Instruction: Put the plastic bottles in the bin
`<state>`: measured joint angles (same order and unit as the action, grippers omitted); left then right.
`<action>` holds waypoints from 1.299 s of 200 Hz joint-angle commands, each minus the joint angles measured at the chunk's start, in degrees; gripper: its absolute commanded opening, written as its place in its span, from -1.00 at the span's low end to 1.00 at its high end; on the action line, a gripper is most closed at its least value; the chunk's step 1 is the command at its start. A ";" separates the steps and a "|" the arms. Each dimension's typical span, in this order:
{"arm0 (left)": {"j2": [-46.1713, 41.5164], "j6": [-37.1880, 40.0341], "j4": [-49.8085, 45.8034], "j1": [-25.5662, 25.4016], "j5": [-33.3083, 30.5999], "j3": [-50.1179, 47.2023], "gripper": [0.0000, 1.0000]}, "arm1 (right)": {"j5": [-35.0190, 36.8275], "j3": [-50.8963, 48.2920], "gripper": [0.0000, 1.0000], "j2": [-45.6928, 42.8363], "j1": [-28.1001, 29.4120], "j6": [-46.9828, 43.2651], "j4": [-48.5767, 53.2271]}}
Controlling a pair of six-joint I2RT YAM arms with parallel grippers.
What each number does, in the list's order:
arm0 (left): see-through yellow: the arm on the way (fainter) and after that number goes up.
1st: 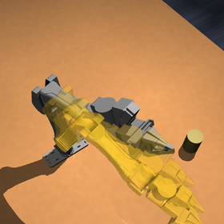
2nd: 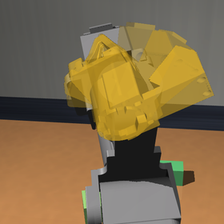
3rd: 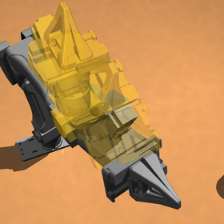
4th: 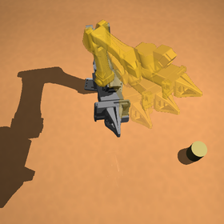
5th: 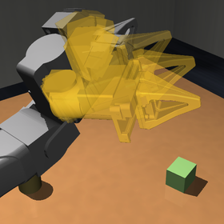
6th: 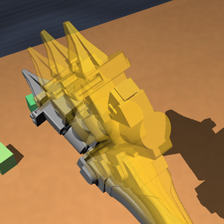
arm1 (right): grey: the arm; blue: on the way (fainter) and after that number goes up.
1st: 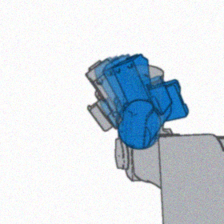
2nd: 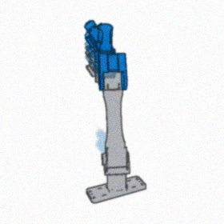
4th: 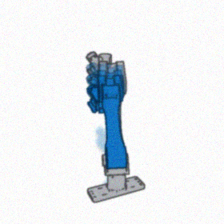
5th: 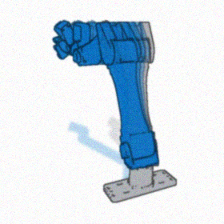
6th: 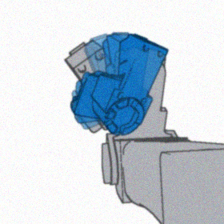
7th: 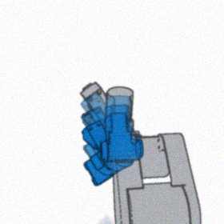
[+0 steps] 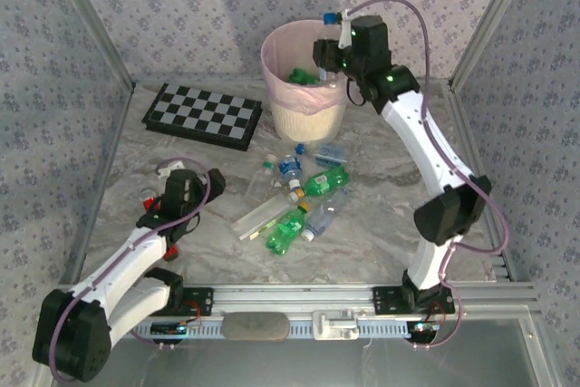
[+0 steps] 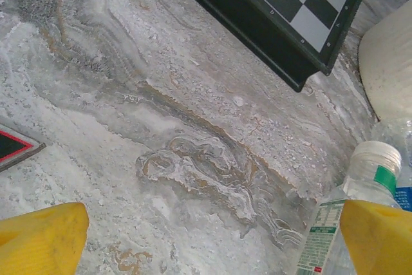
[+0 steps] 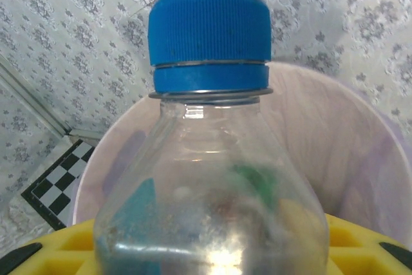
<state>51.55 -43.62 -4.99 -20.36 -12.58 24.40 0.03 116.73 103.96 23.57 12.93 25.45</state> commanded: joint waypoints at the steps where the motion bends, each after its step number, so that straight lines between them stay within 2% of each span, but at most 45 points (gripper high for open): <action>1: -2.66 1.76 -1.80 0.06 1.38 -1.01 1.00 | -1.79 8.52 -0.01 4.67 -0.41 -1.42 1.98; 37: -4.74 2.00 -2.39 -0.19 2.36 -2.12 1.00 | -3.14 17.01 0.01 13.35 -1.05 0.39 5.78; 100: -4.35 2.05 -1.69 -0.65 3.74 -2.05 1.00 | -6.44 17.21 0.05 20.60 -1.14 4.95 5.25; 127: -4.18 2.13 -1.68 -1.08 3.86 -1.99 0.99 | -6.62 17.20 0.16 21.62 -0.96 5.26 5.09; 137: -4.04 2.15 -1.67 -1.26 3.83 -1.97 1.00 | -6.62 17.15 0.24 21.62 -0.97 5.34 4.92; 167: -3.14 2.21 -1.34 -1.95 3.83 -1.56 1.00 | -6.36 18.61 0.71 21.63 -0.98 5.51 4.78; 189: -2.14 2.74 -1.33 -2.83 3.90 -0.64 1.00 | -6.88 21.02 0.95 21.16 -0.98 5.22 5.44; 229: 0.35 4.48 -1.17 -5.14 4.37 1.59 1.00 | -7.28 21.02 0.98 16.02 -0.79 3.89 5.55; 260: 3.38 5.73 -0.90 -6.72 5.22 3.72 1.00 | -6.55 12.20 0.98 7.52 -0.37 2.64 2.68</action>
<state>53.15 -40.05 -6.48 -25.98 -8.62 24.60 -6.31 133.69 120.25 22.65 17.52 30.89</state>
